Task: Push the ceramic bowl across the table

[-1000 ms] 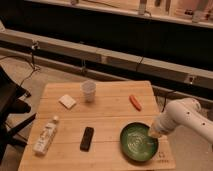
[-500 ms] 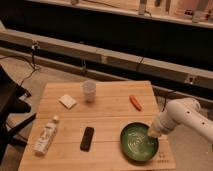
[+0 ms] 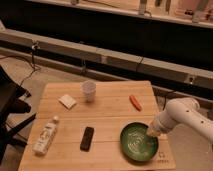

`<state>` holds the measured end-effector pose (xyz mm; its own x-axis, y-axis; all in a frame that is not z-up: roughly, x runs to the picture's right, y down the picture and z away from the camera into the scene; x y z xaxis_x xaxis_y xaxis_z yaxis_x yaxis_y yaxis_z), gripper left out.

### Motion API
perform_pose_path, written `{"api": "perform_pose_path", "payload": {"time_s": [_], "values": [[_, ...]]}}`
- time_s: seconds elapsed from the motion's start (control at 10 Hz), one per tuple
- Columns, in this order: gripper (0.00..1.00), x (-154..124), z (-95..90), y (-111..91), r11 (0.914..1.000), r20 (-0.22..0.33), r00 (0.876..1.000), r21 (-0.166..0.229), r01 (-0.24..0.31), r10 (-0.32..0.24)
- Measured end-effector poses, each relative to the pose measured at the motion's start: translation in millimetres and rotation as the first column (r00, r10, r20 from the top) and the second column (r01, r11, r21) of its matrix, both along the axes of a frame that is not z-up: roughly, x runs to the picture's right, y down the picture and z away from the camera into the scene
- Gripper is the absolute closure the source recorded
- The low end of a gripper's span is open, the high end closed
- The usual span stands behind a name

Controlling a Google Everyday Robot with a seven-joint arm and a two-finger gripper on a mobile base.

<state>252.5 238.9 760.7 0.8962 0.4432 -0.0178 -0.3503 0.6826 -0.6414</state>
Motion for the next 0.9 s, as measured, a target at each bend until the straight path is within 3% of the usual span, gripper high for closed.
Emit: {"api": "perform_pose_path", "payload": {"time_s": [0.9], "values": [[0.96, -4.6, 7.6, -3.6, 0.9994, 0.009, 0.999, -0.010, -0.032, 0.032]]}}
